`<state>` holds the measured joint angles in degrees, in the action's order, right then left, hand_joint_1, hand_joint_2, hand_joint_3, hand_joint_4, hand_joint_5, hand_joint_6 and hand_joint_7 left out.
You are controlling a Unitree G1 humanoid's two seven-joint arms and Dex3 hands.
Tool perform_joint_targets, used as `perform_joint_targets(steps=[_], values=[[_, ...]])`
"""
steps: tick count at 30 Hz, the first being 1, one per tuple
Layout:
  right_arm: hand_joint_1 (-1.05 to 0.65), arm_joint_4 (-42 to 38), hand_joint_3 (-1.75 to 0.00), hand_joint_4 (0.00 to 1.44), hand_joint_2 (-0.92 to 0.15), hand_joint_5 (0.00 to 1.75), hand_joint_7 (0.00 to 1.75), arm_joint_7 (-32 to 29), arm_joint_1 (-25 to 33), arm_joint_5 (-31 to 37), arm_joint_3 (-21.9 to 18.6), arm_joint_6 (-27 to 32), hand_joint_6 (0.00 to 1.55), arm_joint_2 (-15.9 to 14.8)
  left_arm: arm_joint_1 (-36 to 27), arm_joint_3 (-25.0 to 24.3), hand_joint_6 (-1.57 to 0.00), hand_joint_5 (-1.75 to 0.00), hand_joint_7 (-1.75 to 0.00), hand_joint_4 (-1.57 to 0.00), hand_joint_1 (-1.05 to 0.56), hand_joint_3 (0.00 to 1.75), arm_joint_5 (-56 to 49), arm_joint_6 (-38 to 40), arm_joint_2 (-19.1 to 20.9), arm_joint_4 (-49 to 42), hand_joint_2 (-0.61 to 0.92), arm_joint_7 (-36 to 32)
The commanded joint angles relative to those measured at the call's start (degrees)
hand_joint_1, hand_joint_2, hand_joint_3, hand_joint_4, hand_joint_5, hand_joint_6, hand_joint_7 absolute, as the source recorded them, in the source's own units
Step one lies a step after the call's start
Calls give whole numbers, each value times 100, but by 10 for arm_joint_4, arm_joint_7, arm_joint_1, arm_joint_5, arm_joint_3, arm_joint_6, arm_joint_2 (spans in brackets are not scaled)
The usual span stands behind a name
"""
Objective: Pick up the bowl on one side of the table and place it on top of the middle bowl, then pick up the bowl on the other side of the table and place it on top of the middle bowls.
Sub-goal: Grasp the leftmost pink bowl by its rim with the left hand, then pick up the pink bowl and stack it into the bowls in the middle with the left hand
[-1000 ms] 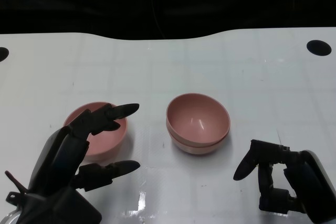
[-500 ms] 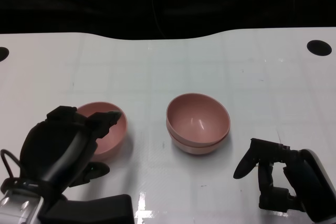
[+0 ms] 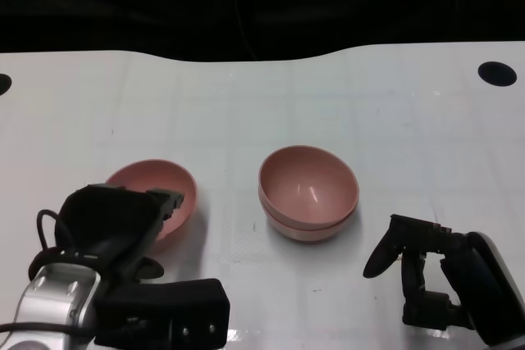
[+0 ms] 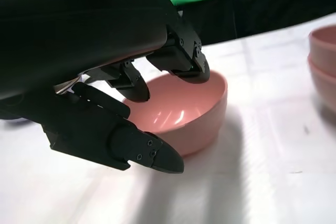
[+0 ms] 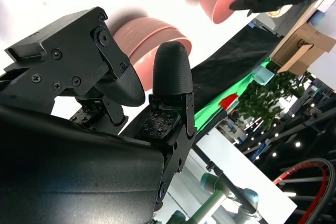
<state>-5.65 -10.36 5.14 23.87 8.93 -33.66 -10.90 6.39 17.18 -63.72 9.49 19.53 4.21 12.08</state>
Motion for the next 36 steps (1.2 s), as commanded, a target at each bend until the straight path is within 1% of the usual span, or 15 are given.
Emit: perform_joint_targets(steps=[1, 6, 7, 8, 10, 11, 15, 17, 26, 27, 28, 29, 30, 32, 36], values=[[-8, 1, -162, 90, -15, 175, 136, -1, -2, 2, -4, 1, 86, -1, 30, 16, -59, -30, -2, -63, -51, 4, -5, 9, 14, -51, 92, 7], [-9, 2, -162, 91, -15, 175, 136, -1, -3, 3, -4, 3, 85, -1, 53, 34, -63, -28, -2, -73, -47, 2, 5, 8, 19, -98, 92, -9], [-9, 5, -162, 91, -15, 175, 136, 0, -2, 3, -4, 5, 85, -1, 59, 37, -67, -31, -3, -78, -46, 2, 8, 0, 20, -116, 91, -20], [-10, 6, -162, 91, -15, 175, 136, 1, -2, 3, -4, 7, 85, 0, 64, 41, -73, -43, -4, -83, -43, 1, 13, -9, 22, -132, 91, -33], [-10, 8, -162, 91, -15, 175, 136, 2, -1, 3, -4, 9, 85, 0, 70, 45, -82, -82, -2, -80, -40, 3, 22, -26, 26, -155, 92, -57], [-10, 10, -162, 91, -15, 175, 136, 2, -1, 3, -4, 11, 85, 0, 72, 46, -85, -95, -2, -78, -39, 4, 28, -33, 27, -163, 92, -68], [-10, 11, -162, 91, -15, 175, 136, 2, 0, 4, -3, 12, 85, 0, 75, 47, -95, -110, -6, -77, -35, 10, 48, -50, 32, -179, 92, -98], [-9, 10, -162, 91, -15, 175, 136, 1, -1, 4, -2, 9, 85, 0, 76, 46, -107, -132, -17, -75, -30, 14, 59, -62, 33, -185, 92, -119], [-9, 10, -162, 91, -15, 175, 136, 1, -1, 4, -2, 8, 85, 0, 79, 52, -109, -140, -21, -73, -29, 15, 70, -66, 39, -192, 92, -133], [-9, 10, -162, 91, -15, 175, 136, 1, -1, 6, -2, 8, 85, -1, 79, 37, -109, -140, -22, -73, -29, 15, 84, -82, 40, -188, 92, -163], [-9, 10, -162, 91, -15, 175, 136, 0, -1, 6, -3, 8, 85, -1, 79, 27, -87, -161, -102, -80, -24, 30, 95, -95, 41, -185, 88, -187], [-9, 11, -162, 91, -15, 175, 136, 0, 0, 7, -3, 9, 85, -2, 80, 21, -75, -167, -137, -83, -22, 44, 101, -106, 44, -182, 82, -207], [-9, 10, -162, 91, -15, 175, 136, 0, -1, 8, -3, 9, 85, -2, 81, 18, -68, -172, -154, -85, -23, 54, 105, -113, 46, -181, 77, -219], [-9, 9, -161, 91, -15, 175, 136, 0, -1, 8, -3, 9, 85, -1, 82, 19, -65, -174, -163, -85, -23, 59, 106, -118, 48, -183, 74, -226], [-9, 8, -161, 91, -15, 175, 136, -1, -1, 9, -4, 9, 85, 0, 84, 19, -64, -175, -166, -85, -23, 61, 111, -120, 49, -179, 72, -229]])
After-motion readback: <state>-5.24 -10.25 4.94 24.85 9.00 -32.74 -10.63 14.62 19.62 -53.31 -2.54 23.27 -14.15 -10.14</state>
